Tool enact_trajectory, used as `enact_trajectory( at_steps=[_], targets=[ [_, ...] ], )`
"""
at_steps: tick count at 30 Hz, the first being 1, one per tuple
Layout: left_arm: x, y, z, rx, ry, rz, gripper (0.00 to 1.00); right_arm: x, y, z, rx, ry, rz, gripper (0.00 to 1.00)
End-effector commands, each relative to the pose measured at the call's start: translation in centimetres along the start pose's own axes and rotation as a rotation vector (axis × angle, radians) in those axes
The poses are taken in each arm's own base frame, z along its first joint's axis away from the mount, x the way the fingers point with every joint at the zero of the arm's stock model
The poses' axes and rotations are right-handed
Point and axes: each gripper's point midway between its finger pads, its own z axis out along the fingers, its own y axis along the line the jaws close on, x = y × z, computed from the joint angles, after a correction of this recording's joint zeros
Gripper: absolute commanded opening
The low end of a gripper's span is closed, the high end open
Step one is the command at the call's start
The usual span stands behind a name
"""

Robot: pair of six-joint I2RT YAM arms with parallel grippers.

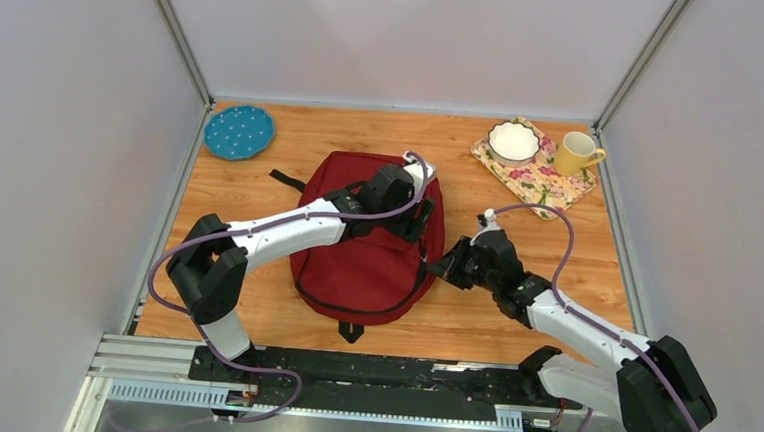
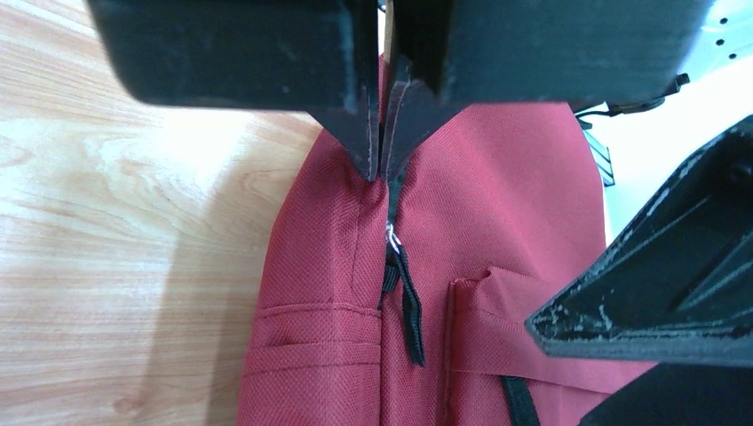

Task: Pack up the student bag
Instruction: Unzip the student bag at the center of the board.

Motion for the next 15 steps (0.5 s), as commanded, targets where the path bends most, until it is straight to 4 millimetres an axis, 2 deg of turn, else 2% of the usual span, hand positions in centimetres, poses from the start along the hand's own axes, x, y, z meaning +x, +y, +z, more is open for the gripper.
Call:
enact_trajectory(
  at_steps=[1,6,15],
  targets=[
    [-2.6,0.3,0.0,-0.008,-0.097,0.069,0.72,-0.5,1.4,-1.1,-0.027,-0.016,-0.049,0.0],
    [-3.0,0.3,0.5,0.032,-0.121,0.125,0.73,-0.9,1.5,-1.7,-0.014,-0.03,-0.07,0.0],
    [-1.4,0.7,1.8,0.094,-0.087,0.153,0.73,-0.2,1.5,-1.3,-0.038,-0.003,-0.034,0.0]
  ],
)
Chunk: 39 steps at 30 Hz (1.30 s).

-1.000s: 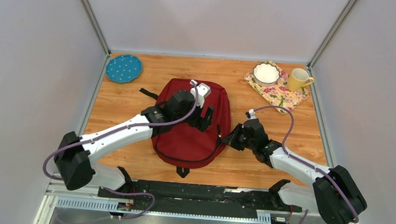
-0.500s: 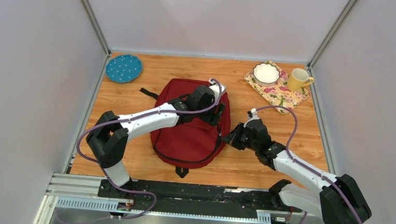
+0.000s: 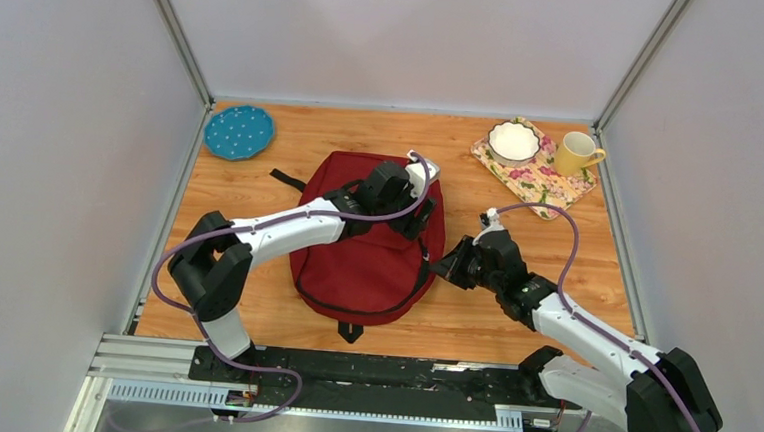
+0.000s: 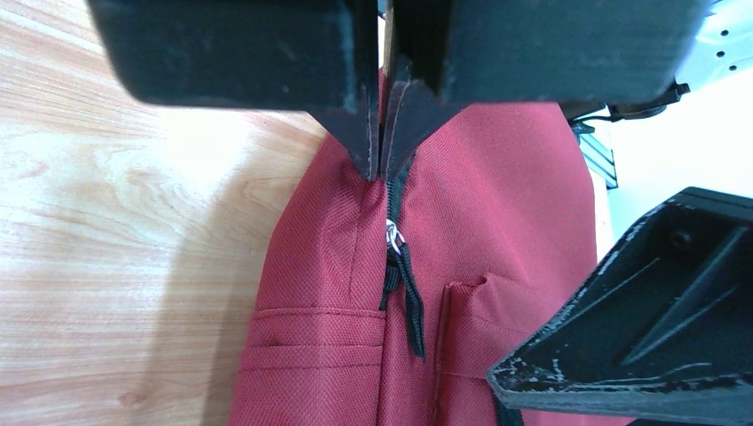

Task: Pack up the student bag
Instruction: Unzip the student bag at the center of the board.

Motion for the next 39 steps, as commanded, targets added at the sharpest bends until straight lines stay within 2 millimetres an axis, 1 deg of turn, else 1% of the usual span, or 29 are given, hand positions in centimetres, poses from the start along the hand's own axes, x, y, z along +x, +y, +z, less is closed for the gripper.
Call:
enact_trajectory(
  at_steps=[1,2,5,6,8,13,18,23,27,31,32,33,35,36,37,38,39],
  targets=[
    [-0.1,0.2,0.8,0.046,-0.027,0.029,0.73,0.1,0.9,-0.1,-0.031,0.015,-0.003,0.0],
    [0.1,0.6,0.9,0.047,-0.024,0.021,0.73,0.2,1.0,-0.1,-0.035,0.017,-0.004,0.0],
    [-0.3,1.0,1.1,0.073,-0.04,-0.004,0.73,0.2,1.0,-0.2,-0.035,0.018,-0.003,0.0],
    [-0.3,0.7,1.1,0.096,-0.042,-0.001,0.73,0.2,1.0,-0.2,-0.035,0.018,-0.003,0.0],
    [-0.3,1.0,1.3,0.096,-0.043,-0.002,0.73,0.2,1.0,-0.2,-0.034,0.019,-0.003,0.0],
    [-0.1,0.2,1.3,0.152,-0.044,-0.01,0.68,0.5,0.7,0.0,-0.029,0.03,0.006,0.0],
    [0.4,-0.8,1.2,0.212,-0.043,-0.015,0.63,0.6,0.9,0.2,-0.037,0.037,0.008,0.0],
    [0.5,-0.5,1.5,0.194,-0.036,-0.022,0.62,0.6,1.0,0.2,-0.04,0.041,0.011,0.0],
    [0.7,-0.3,1.6,0.183,-0.027,-0.027,0.58,0.7,0.9,0.3,-0.038,0.04,0.011,0.0],
    [1.1,-0.2,1.7,0.18,-0.01,-0.028,0.49,0.6,1.0,0.2,-0.04,0.038,0.012,0.0],
    [1.0,-0.3,1.7,0.18,-0.011,-0.027,0.45,0.5,1.0,0.2,-0.039,0.036,0.013,0.0],
    [1.0,-0.2,1.7,0.177,-0.01,-0.028,0.39,0.5,1.0,0.2,-0.039,0.036,0.011,0.0],
    [1.1,-0.1,1.6,0.174,-0.007,-0.031,0.35,0.5,1.0,0.2,-0.038,0.035,0.011,0.0],
    [1.0,-0.2,1.6,0.175,-0.009,-0.032,0.24,0.5,1.0,0.2,-0.038,0.035,0.013,0.0],
    [1.0,-0.2,1.6,0.174,-0.01,-0.03,0.2,0.5,0.9,0.2,-0.036,0.036,0.012,0.0],
    [0.9,-0.1,1.6,0.169,-0.01,-0.03,0.13,0.5,1.0,0.1,-0.036,0.034,0.009,0.0],
    [0.9,0.0,1.6,0.165,-0.01,-0.03,0.1,0.3,1.0,0.1,-0.031,0.03,0.01,0.0]
  ],
)
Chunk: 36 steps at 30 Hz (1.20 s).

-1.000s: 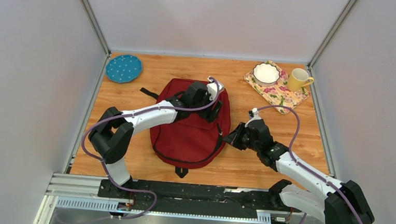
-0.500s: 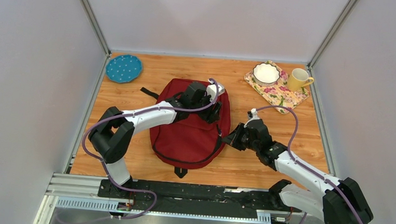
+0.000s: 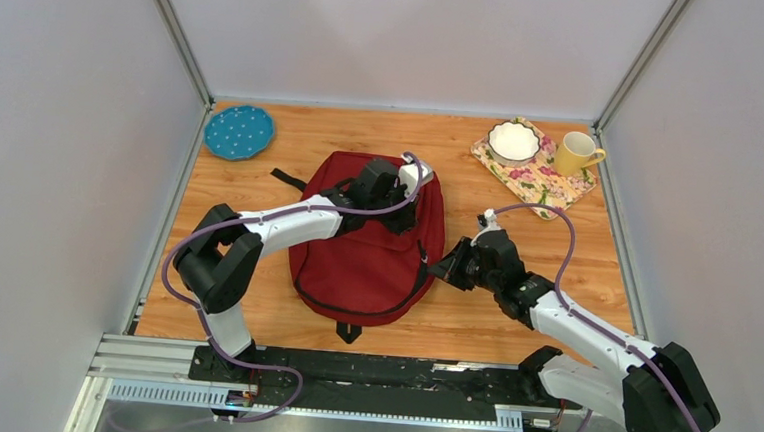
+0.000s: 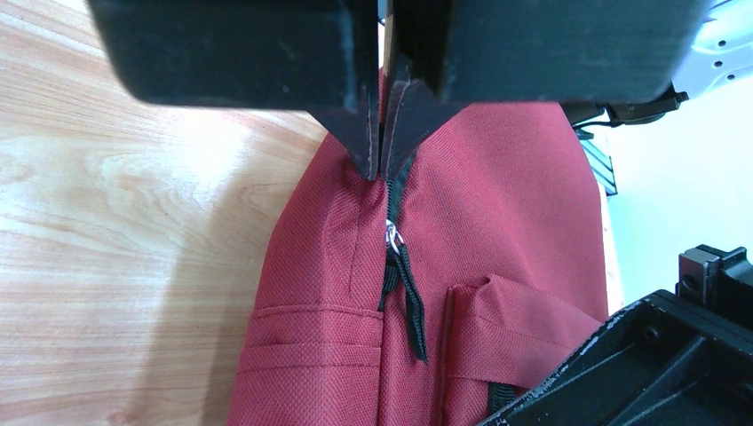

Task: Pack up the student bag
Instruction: Unzip the student bag at the center of the board.

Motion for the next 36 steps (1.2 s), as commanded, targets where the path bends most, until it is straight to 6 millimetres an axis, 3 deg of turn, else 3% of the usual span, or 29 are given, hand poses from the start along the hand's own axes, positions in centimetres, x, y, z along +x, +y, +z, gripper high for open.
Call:
enact_trajectory(
  at_steps=[1,2,4,8,11,15,20,28,36],
  targets=[
    [-1.2,-0.1,-0.1,0.0,-0.029,0.009,0.06,-0.3,1.1,-0.3,-0.031,-0.003,-0.011,0.0],
    [-1.2,0.0,-0.2,-0.003,-0.029,0.009,0.0,-0.3,1.1,-0.4,-0.026,-0.003,-0.015,0.01],
    [-1.4,0.0,-0.5,-0.007,-0.034,0.008,0.0,-1.1,1.4,-0.7,-0.017,-0.027,-0.043,0.04],
    [-1.4,0.1,-1.2,-0.026,-0.05,0.01,0.0,-2.8,1.7,-2.0,0.03,-0.084,-0.07,0.42],
    [-1.6,0.2,-2.0,-0.045,-0.072,0.002,0.0,-3.9,3.1,-3.0,0.001,-0.127,-0.066,0.57],
    [-1.9,0.6,-3.0,-0.089,-0.1,-0.053,0.0,-4.4,5.5,-3.3,-0.112,-0.141,-0.042,0.56],
    [-2.0,0.8,-3.6,-0.114,-0.123,-0.097,0.0,-4.1,6.3,-0.9,-0.129,-0.085,-0.014,0.47],
    [-2.5,0.5,-3.6,-0.103,-0.14,-0.092,0.0,-4.9,9.2,2.0,-0.222,-0.041,-0.008,0.45],
    [-2.1,0.6,-3.7,-0.107,-0.13,-0.082,0.0,-4.8,8.0,4.8,-0.149,-0.017,0.028,0.44]
  ],
)
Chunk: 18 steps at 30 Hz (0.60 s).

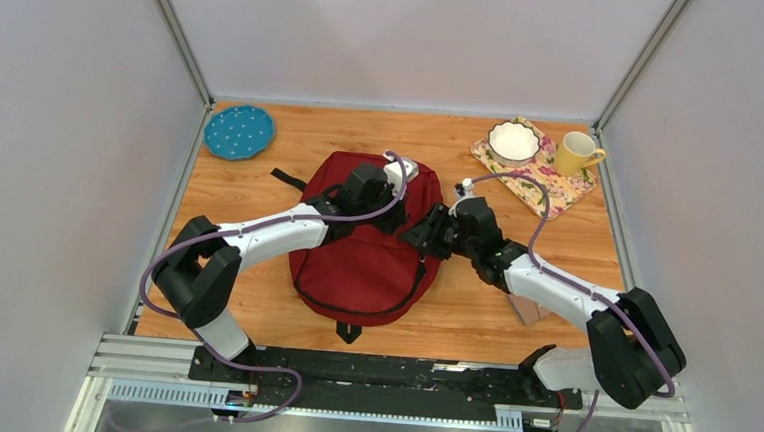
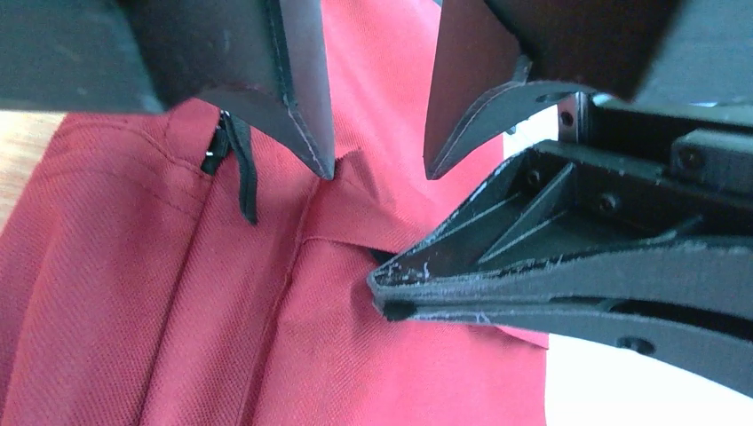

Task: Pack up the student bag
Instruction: Unzip the student bag at the center of the board.

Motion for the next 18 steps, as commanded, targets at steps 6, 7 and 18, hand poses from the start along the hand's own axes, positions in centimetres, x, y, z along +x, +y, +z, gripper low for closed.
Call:
enact_trajectory(
  at_steps=[6,7,18],
  targets=[
    [-2.1,-0.2,-1.3,-0.001,-0.072,0.022,0.0,-0.9,1.0,1.5,-0.02,-0.015,0.024,0.4],
    [-2.3,-0.3,-1.3,-0.002,-0.077,0.022,0.0,-0.9,0.7,1.5,-0.01,-0.016,0.024,0.39],
    [-2.1,-0.3,-1.5,-0.001,-0.075,0.027,0.0,-1.4,0.1,1.3,0.031,-0.043,0.008,0.46]
  ],
)
